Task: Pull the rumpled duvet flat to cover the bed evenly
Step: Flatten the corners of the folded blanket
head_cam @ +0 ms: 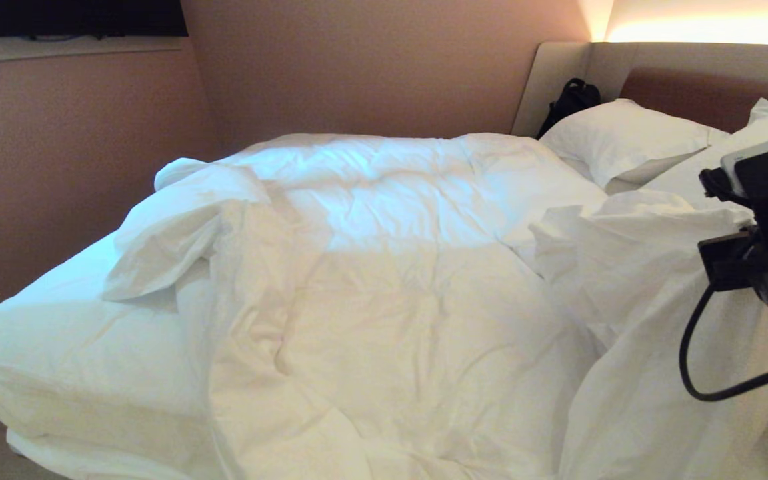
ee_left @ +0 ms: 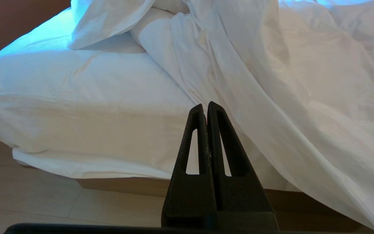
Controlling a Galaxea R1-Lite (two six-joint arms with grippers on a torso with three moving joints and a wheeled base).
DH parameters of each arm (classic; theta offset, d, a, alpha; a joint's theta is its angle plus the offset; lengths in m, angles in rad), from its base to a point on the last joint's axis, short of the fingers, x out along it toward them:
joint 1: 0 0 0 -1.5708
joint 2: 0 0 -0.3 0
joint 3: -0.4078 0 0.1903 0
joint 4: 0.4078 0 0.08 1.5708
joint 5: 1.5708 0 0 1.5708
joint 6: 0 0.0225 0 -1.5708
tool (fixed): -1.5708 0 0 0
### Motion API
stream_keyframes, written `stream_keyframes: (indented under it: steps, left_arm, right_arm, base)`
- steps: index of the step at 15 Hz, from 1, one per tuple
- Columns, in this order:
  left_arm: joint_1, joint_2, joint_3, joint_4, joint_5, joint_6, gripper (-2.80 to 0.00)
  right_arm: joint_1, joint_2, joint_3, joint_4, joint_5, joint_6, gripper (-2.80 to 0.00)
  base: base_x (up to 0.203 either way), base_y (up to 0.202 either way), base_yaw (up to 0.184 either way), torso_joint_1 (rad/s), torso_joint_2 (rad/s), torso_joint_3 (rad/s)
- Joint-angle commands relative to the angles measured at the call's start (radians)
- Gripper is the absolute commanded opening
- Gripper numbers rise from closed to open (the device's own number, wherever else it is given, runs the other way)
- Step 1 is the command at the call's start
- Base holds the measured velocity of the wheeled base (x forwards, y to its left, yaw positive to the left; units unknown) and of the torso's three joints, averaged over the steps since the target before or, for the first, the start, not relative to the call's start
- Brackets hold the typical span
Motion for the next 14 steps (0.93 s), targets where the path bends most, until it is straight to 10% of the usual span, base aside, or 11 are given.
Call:
stream_keyframes:
  steps: [1,14]
  left_arm:
    - [0.0,0.0,0.0,0.0,0.001,0.0,-2.8]
    - [0.0,0.0,0.0,0.0,0.0,0.0,-2.8]
  right_arm:
    - [0.015,-0.121,0.044,0.104,-0.002,-0.088,-2.8]
    - [0.038,-0.332,0.132,0.287,0.163,-0.226,-2.8]
  base:
    - [0.0,0.0,0.0,0.0,0.0,0.0]
    - [0.0,0.0,0.0,0.0,0.0,0.0]
